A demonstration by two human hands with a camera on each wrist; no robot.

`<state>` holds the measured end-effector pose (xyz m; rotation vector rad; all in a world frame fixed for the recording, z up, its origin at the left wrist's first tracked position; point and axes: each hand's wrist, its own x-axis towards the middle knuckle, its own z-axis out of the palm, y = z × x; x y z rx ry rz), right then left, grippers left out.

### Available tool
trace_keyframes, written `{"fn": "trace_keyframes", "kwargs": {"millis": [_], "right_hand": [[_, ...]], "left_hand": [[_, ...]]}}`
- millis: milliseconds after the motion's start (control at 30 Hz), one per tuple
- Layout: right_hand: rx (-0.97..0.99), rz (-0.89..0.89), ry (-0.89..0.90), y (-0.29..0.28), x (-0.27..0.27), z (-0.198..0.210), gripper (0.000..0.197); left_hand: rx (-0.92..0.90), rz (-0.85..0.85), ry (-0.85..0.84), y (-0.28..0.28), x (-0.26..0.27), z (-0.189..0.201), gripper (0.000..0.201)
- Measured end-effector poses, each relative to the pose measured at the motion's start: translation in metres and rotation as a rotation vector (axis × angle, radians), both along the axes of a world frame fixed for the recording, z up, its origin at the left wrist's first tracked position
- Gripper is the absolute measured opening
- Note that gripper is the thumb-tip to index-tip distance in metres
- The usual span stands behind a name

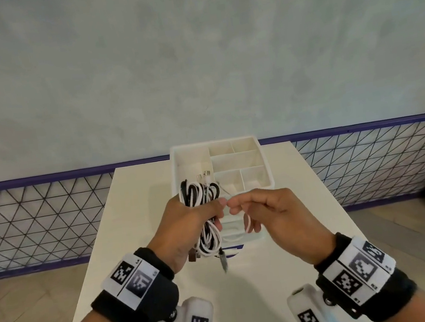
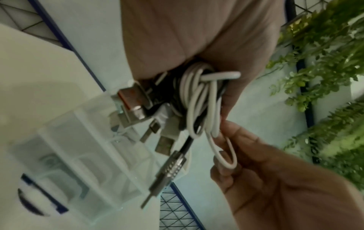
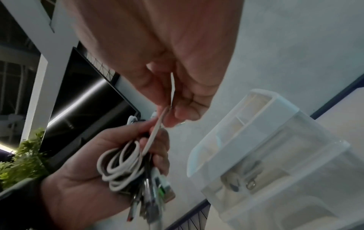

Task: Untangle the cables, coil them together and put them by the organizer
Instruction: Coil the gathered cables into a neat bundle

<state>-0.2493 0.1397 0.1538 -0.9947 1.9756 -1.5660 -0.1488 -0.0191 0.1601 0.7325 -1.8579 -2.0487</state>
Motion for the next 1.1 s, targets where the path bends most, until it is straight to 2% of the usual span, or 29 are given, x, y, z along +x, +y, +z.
{"fn": "trace_keyframes", "kwargs": {"millis": [67, 133, 233, 333, 433, 500, 567, 700, 733, 800, 833, 867, 967, 1100], "right_hand": [[-0.051, -0.059, 0.009, -0.007, 0.005, -0.003, 0.025], [-0.099, -0.136, -0.045, -0.012, 0.008, -0.009, 0.03], [-0.137, -0.234, -0.028, -0.016, 0.016, -0.016, 0.018], [-0.126, -0.27, 0.007, -0.021, 0.025, -0.017, 0.03], [-0.162, -0.248, -0.101, -0.02, 0.021, -0.014, 0.032], [-0.186, -0.161, -0.231, -0.017, 0.018, -0.009, 0.034], [-0.176, -0.108, -0.286, -0.012, 0.015, -0.002, 0.034], [-0.115, -0.252, -0.2, -0.003, 0.004, 0.006, 0.037], [-0.076, -0.212, -0.21, -0.002, 0.003, 0.008, 0.045], [0.058, -0.003, -0.251, -0.007, 0.009, 0.013, 0.074], [0.098, 0.101, -0.252, -0.011, 0.015, 0.015, 0.079], [0.089, 0.16, -0.234, -0.016, 0.021, 0.016, 0.078], [-0.014, 0.15, -0.241, -0.026, 0.028, 0.018, 0.073], [0.033, 0.149, -0.304, -0.031, 0.026, 0.014, 0.067]], "left_hand": [[0.032, 0.015, 0.038, 0.002, -0.001, -0.001, 0.009], [0.006, 0.007, 0.056, 0.005, -0.002, -0.003, 0.009], [-0.057, -0.005, 0.088, 0.009, -0.005, -0.005, 0.016], [-0.028, -0.018, 0.093, 0.013, -0.008, -0.01, 0.019], [0.058, -0.021, 0.105, 0.016, -0.008, -0.014, 0.017], [0.078, 0.034, 0.136, 0.017, -0.007, -0.016, 0.015], [0.061, 0.108, 0.152, 0.018, -0.008, -0.018, 0.015], [0.123, 0.285, 0.154, 0.014, -0.014, -0.024, 0.01], [0.118, 0.294, 0.15, 0.014, -0.015, -0.025, 0.008], [0.093, 0.25, 0.151, 0.019, -0.016, -0.024, 0.011], [0.092, 0.209, 0.16, 0.024, -0.017, -0.023, 0.014], [0.107, 0.177, 0.173, 0.028, -0.018, -0.02, 0.017], [0.166, 0.11, 0.226, 0.032, -0.017, -0.017, 0.02], [0.203, 0.043, 0.236, 0.029, -0.011, -0.019, 0.018]]}}
